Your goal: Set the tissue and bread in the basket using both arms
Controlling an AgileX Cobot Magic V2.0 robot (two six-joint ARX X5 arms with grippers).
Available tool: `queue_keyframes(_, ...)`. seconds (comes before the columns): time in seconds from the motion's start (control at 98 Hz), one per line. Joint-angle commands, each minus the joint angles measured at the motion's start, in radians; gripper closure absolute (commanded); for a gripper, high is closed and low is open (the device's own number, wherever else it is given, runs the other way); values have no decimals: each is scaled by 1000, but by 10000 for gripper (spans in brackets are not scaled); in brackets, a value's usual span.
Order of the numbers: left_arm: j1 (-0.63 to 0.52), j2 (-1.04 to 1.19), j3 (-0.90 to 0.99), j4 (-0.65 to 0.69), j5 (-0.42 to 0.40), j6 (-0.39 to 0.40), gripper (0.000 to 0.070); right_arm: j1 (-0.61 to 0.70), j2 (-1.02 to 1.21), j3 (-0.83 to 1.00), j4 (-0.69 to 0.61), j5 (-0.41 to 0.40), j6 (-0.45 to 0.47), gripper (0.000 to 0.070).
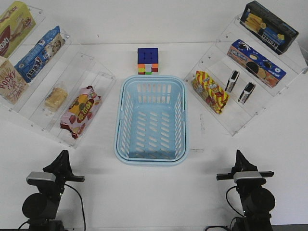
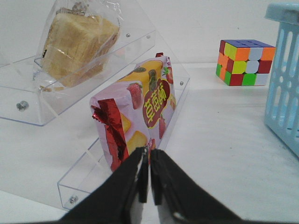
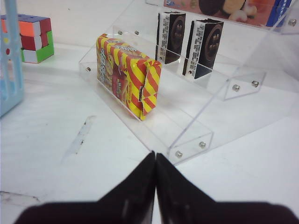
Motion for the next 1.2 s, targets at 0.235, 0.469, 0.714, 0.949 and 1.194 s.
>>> queue_keyframes(0.235,1,-1,-20,16,1,2,698,0,0,-1,13,0,11,698)
queue_keyframes(0.469,1,-1,-20,16,1,2,698,0,0,-1,13,0,11,698)
queue_keyframes(0.714,1,-1,-20,16,1,2,698,0,0,-1,14,0,13,698)
queue_keyframes(0.949,1,-1,-20,16,1,2,698,0,0,-1,73,-31,180,698)
queue_keyframes(1.194,1,-1,-20,16,1,2,698,-1,39,120,-7,56,477,699)
